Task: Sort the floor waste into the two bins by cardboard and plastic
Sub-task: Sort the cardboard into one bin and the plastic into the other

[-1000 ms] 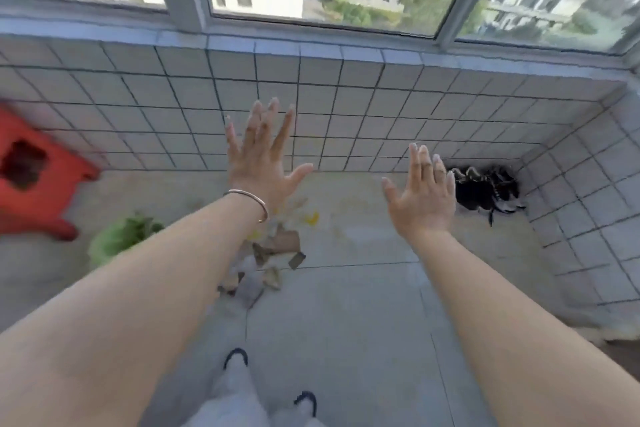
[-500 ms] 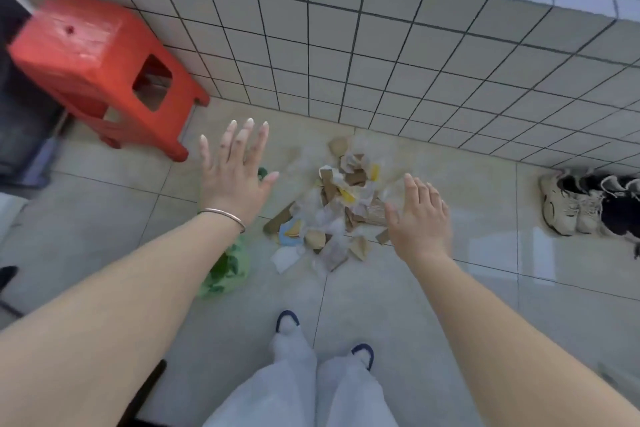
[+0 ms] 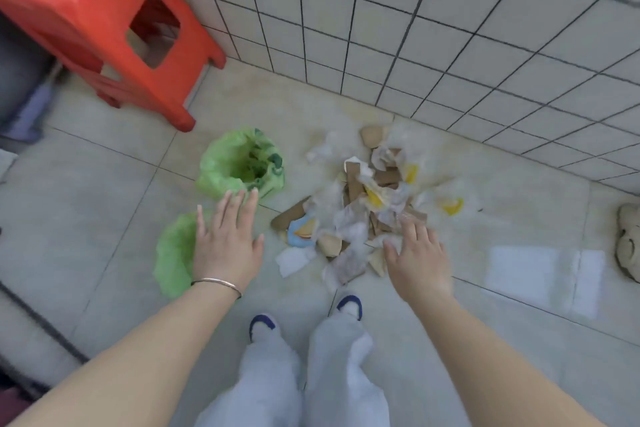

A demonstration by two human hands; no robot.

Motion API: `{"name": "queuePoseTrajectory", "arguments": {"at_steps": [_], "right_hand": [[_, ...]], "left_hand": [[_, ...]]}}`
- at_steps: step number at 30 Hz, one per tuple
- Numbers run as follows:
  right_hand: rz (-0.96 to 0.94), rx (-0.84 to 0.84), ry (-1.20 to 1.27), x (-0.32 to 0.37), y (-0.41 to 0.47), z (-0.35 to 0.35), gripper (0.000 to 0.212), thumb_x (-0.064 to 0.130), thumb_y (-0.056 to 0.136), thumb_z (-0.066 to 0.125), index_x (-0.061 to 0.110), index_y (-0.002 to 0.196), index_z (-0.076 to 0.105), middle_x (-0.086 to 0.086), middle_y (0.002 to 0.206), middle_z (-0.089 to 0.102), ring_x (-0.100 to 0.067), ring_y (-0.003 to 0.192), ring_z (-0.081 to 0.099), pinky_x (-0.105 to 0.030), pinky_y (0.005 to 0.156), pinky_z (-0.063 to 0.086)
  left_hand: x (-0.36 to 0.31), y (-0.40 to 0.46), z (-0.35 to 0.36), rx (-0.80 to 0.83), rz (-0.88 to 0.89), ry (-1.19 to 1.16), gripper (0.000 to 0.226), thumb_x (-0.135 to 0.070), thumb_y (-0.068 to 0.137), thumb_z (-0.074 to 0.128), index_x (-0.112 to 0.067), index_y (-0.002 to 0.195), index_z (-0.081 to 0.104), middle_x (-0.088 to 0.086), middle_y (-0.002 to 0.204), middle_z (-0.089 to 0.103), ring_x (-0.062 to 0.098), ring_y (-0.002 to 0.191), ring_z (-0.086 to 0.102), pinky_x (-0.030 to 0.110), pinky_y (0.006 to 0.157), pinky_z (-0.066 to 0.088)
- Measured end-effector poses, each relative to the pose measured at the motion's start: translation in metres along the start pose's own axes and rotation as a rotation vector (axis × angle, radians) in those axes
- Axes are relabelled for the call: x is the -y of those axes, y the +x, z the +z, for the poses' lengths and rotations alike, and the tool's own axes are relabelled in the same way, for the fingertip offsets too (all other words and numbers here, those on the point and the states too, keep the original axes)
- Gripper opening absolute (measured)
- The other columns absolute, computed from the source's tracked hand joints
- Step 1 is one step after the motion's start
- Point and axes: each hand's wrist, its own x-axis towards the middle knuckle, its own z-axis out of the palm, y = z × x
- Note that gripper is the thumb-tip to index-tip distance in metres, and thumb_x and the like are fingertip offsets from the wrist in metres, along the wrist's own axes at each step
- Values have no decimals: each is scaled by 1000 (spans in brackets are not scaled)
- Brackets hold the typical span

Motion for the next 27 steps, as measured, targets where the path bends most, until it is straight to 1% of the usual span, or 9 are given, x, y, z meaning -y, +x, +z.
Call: {"name": "queuePoseTrajectory", "arguments": {"at_steps": [5,8,10,11,13,15,18,21,27], "right_hand": [[-43,40,-68,7,48,55,57,40,97,32,20,148,16,-1,148,32,-23,138,26,-35,108,30],[-49,63,-73,15,78,100,57,38,96,35,21,147,16,0,147,33,-21,136,28,-34,106,30],[-75,93,-79,23,100,135,56,37,96,36,21,147,17,2,147,32,-20,136,27,-33,107,30],[-92,103,-83,26,110,150,56,37,96,36,21,147,17,2,147,32,-20,137,27,-33,107,29],[-136,124,-111,31,134,187,56,37,97,35,21,147,16,2,148,31,-20,137,26,-33,109,27],[-178,143,-134,38,159,218,57,37,97,34,20,148,14,1,149,30,-20,138,25,-33,111,26],[-242,128,-170,48,208,264,57,35,97,35,20,148,14,2,148,31,-19,137,26,-33,109,28],[-313,82,-209,57,254,292,57,36,96,37,20,147,16,1,146,34,-21,135,30,-34,107,30],[-445,7,-305,74,319,324,53,34,96,37,20,145,21,0,143,38,-22,130,35,-33,100,35]], "left_hand": [[-7,20,77,87,12,-65,81,-24,75,71,-14,145,33,9,147,42,29,138,38,57,109,26],[-3,39,129,95,55,-114,83,-24,71,75,-14,144,35,11,142,47,30,130,47,57,102,38],[3,55,166,113,75,-141,86,-25,70,76,-15,143,31,11,142,48,30,127,51,55,98,45],[6,62,182,124,71,-157,85,-26,73,74,-16,144,29,11,144,45,30,129,48,53,99,44],[11,77,219,150,44,-190,80,-28,82,64,-17,149,21,8,153,31,27,139,34,48,108,36],[15,93,253,157,40,-218,78,-30,87,58,-18,150,14,7,156,23,24,143,25,42,113,29],[22,125,309,141,20,-254,77,-31,89,55,-20,151,9,6,157,18,23,144,22,38,113,26],[25,155,354,139,0,-259,76,-34,92,50,-23,151,3,3,158,13,22,144,20,35,112,25],[25,193,414,145,-4,-240,73,-37,92,47,-23,150,5,0,156,14,19,140,25,31,105,33]]}}
